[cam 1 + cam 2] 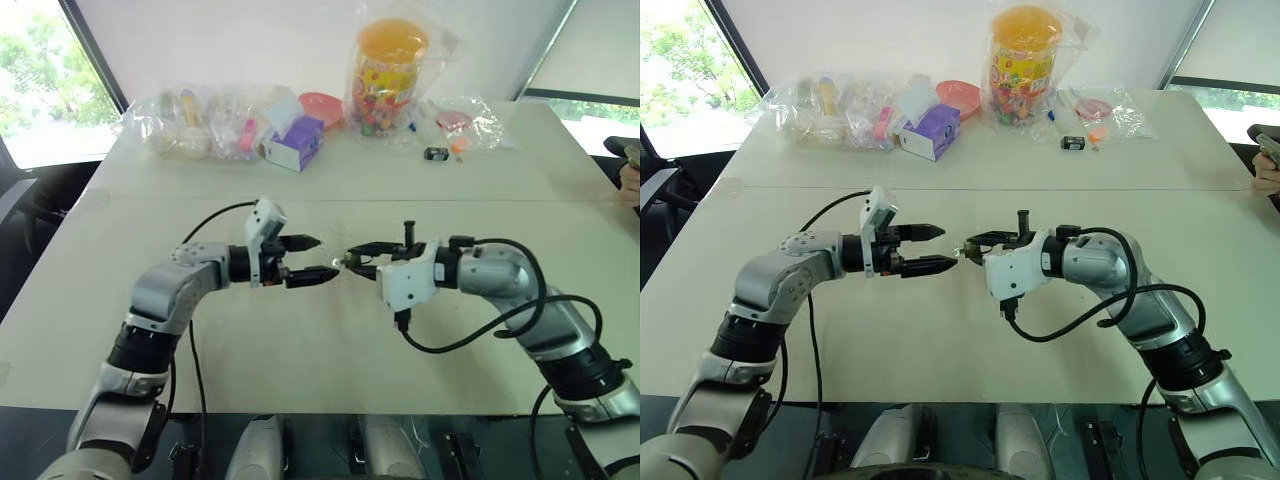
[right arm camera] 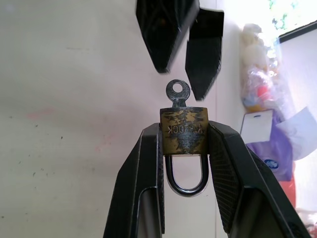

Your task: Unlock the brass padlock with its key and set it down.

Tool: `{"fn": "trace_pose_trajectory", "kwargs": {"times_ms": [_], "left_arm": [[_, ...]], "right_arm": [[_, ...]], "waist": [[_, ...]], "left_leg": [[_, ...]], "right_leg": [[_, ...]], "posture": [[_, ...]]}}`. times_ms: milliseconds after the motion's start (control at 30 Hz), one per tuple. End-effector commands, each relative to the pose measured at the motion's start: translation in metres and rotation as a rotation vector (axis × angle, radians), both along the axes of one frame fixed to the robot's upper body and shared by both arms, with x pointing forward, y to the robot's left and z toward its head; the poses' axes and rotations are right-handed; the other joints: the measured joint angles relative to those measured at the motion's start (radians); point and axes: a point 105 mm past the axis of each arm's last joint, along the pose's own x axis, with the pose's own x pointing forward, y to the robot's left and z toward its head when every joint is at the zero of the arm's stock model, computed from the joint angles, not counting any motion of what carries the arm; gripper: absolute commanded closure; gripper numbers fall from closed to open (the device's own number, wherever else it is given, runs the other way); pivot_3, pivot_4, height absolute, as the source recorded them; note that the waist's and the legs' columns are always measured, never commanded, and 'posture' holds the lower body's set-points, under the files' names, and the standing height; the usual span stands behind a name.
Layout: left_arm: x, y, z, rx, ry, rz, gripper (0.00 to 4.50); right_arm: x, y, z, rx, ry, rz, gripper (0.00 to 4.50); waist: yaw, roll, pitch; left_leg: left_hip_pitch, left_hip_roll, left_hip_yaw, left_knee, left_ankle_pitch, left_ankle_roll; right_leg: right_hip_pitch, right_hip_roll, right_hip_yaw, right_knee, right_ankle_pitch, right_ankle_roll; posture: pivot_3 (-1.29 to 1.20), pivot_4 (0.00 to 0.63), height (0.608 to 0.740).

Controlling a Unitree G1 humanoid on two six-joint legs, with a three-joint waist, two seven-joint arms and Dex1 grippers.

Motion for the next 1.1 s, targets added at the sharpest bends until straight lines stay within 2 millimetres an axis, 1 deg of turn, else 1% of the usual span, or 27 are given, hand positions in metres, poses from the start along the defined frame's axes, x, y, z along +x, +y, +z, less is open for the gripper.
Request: {"fn": "trace_pose_trajectory", "kwargs": {"times_ms": [33,67,100,167,200,467,600,833,900,933,967,1000,1100], "left_arm": [[-0.001,-0.004,0.01,-0.027,-0.042,-0.031,0.58],[0.0,-0.005,0.01,-0.029,-0.043,-0.034,0.9],[0.0,-0.005,0.01,-0.029,-0.043,-0.036,1.35],[0.0,-0.006,0.008,-0.021,-0.039,-0.038,2.47],[0.0,-0.007,0.007,-0.015,-0.038,-0.041,2.9],[-0.002,-0.012,0.004,-0.009,-0.034,-0.06,2.9],[-0.001,-0.015,0.008,-0.04,-0.022,-0.06,2.9],[0.0,-0.019,0.008,-0.054,-0.018,-0.064,2.9],[-0.001,-0.021,0.007,-0.055,-0.016,-0.069,3.45],[-0.001,-0.021,0.007,-0.055,-0.017,-0.071,3.8],[-0.002,-0.022,0.006,-0.053,-0.017,-0.075,4.24],[-0.003,-0.022,0.005,-0.047,-0.02,-0.079,4.43],[-0.004,-0.023,0.003,-0.037,-0.028,-0.086,4.43]], "right_arm": [[-0.003,-0.003,0.011,-0.004,-0.065,-0.003,3.81],[-0.004,-0.003,0.011,-0.009,-0.067,-0.002,3.81],[-0.004,-0.003,0.011,-0.005,-0.066,-0.003,3.81],[-0.004,-0.002,0.012,0.001,-0.065,-0.004,3.81],[-0.003,-0.002,0.012,0.002,-0.066,-0.005,3.81],[-0.002,-0.002,0.015,0.001,-0.077,-0.006,3.81],[-0.001,-0.001,0.017,0.002,-0.082,-0.008,3.81],[0.0,-0.001,0.019,-0.002,-0.089,-0.005,3.81],[-0.001,-0.001,0.02,-0.004,-0.091,-0.003,3.81],[0.0,-0.001,0.02,-0.004,-0.09,-0.003,3.81],[0.0,-0.001,0.02,-0.004,-0.091,-0.003,3.81],[0.0,-0.001,0.021,-0.005,-0.091,-0.004,3.81],[0.0,-0.001,0.021,-0.005,-0.092,-0.005,3.81]], "waist": [[0.0,0.0,0.0],[0.0,0.0,0.0],[0.0,0.0,0.0],[0.0,0.0,0.0],[0.0,0.0,0.0],[0.0,0.0,0.0],[0.0,0.0,0.0],[0.0,0.0,0.0],[0.0,0.0,0.0],[0.0,0.0,0.0],[0.0,0.0,0.0],[0.0,0.0,0.0],[0.0,0.0,0.0]], "left_leg": [[0.0,0.0,0.0,0.0,0.0,0.0],[0.0,0.0,0.0,0.0,0.0,0.0],[0.0,0.0,0.0,0.0,0.0,0.0],[0.0,0.0,0.0,0.0,0.0,0.0],[0.0,0.0,0.0,0.0,0.0,0.0],[0.0,0.0,0.0,0.0,0.0,0.0],[0.0,0.0,0.0,0.0,0.0,0.0],[0.0,0.0,0.0,0.0,0.0,0.0],[0.0,0.0,0.0,0.0,0.0,0.0],[0.0,0.0,0.0,0.0,0.0,0.0],[0.0,0.0,0.0,0.0,0.0,0.0],[0.0,0.0,0.0,0.0,0.0,0.0],[0.0,0.0,0.0,0.0,0.0,0.0]], "right_leg": [[0.0,0.0,0.0,0.0,0.0,0.0],[0.0,0.0,0.0,0.0,0.0,0.0],[0.0,0.0,0.0,0.0,0.0,0.0],[0.0,0.001,0.0,0.0,0.0,0.0],[0.0,0.001,0.0,0.0,0.0,0.0],[0.0,0.001,0.0,0.0,0.0,0.0],[0.0,0.001,0.0,0.0,0.0,0.0],[0.0,0.001,0.0,0.0,0.0,0.0],[0.0,0.001,0.0,0.0,0.0,0.0],[0.0,0.001,0.0,0.0,0.0,0.0],[0.0,0.001,0.0,0.0,0.0,0.0],[0.0,0.001,0.0,0.0,0.0,0.0],[0.0,0.001,0.0,0.0,0.0,0.0]], "posture": [[0.0,0.15,0.735],[0.0,0.15,0.735],[0.0,0.15,0.735],[0.0,0.15,0.735],[0.0,0.15,0.735],[0.0,0.15,0.735],[0.0,0.15,0.735],[0.0,0.15,0.735],[0.0,0.15,0.735],[0.0,0.15,0.735],[0.0,0.15,0.735],[0.0,0.15,0.735],[0.0,0.15,0.735]]}}
